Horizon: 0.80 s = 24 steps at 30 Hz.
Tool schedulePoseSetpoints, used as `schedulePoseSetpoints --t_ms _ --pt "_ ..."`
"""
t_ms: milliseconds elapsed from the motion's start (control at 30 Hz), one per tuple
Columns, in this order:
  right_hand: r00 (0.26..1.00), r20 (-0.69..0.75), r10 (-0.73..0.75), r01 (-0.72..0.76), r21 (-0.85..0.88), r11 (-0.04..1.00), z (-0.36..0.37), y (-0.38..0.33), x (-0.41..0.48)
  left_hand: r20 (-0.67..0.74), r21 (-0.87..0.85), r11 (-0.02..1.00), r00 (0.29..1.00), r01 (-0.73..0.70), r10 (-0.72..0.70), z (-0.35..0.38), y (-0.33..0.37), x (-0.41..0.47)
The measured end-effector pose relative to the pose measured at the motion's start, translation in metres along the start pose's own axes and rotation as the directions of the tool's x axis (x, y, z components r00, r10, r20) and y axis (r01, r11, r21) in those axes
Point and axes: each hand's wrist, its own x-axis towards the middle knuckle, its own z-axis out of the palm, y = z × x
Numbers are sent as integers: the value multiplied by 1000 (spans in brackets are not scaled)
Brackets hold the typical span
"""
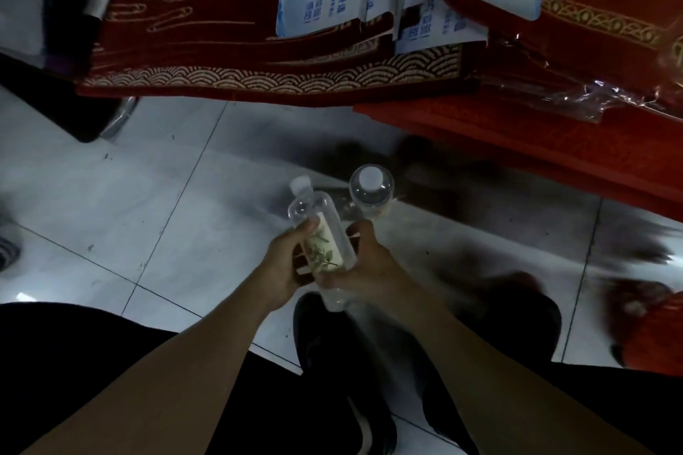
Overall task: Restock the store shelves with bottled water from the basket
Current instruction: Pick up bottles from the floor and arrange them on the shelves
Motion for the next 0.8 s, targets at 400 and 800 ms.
schedulePoseSetpoints --t_ms 400,800 --pt "963 132 235 -266 335 904 -42 57 -40 -164 754 657 973 19 160 -10 8 12" --pt "892 -295 343 -38 708 706 -61 69 -22 -47 507 823 945 -256 323 95 13 71"
